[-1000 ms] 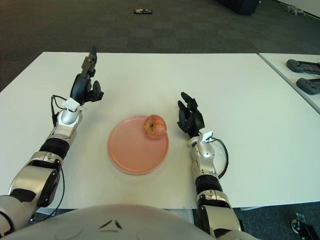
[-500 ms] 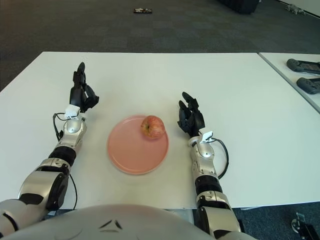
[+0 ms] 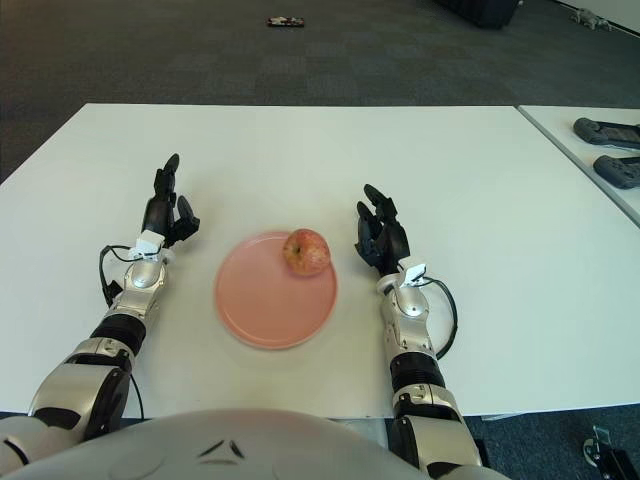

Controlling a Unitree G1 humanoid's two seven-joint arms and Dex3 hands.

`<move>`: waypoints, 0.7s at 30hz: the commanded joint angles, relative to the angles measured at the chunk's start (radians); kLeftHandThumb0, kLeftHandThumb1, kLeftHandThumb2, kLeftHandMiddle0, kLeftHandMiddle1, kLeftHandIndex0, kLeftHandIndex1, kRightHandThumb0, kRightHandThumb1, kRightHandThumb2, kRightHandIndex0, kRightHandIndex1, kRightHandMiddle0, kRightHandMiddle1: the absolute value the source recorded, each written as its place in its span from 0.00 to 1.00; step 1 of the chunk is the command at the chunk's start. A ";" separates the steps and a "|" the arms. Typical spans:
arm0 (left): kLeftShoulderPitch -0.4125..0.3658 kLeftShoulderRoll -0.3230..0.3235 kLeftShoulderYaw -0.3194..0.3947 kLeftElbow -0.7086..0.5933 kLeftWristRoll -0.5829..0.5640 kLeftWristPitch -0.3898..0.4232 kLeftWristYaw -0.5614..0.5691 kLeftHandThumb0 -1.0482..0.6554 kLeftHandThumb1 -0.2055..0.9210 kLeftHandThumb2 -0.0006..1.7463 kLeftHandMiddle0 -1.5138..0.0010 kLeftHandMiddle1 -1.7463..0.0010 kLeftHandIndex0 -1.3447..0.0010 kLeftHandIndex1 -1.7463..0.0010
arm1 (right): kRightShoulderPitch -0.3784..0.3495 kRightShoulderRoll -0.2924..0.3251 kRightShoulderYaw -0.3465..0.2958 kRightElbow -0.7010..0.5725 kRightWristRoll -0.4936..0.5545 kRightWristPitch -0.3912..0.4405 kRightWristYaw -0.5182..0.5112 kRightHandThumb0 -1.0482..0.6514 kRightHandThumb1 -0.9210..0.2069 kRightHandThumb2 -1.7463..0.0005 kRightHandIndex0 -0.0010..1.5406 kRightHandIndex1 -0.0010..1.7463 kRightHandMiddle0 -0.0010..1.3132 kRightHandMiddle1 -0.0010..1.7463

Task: Put the apple into the plate.

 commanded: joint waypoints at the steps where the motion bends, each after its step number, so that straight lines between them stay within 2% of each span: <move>1: 0.008 0.010 0.004 -0.037 -0.004 0.097 -0.012 0.04 1.00 0.66 0.97 0.99 1.00 0.85 | 0.074 0.023 0.010 0.044 -0.005 0.060 -0.011 0.26 0.00 0.66 0.16 0.00 0.00 0.27; 7: 0.039 0.009 0.006 -0.085 -0.031 0.205 -0.049 0.10 1.00 0.62 0.96 0.99 1.00 0.86 | 0.079 0.024 0.012 0.034 -0.007 0.071 -0.016 0.26 0.00 0.66 0.16 0.00 0.00 0.27; 21: 0.131 0.012 0.006 -0.208 -0.058 0.277 -0.097 0.12 1.00 0.56 0.96 1.00 1.00 0.89 | 0.087 0.022 0.014 0.035 -0.012 0.070 -0.018 0.26 0.00 0.65 0.16 0.00 0.00 0.27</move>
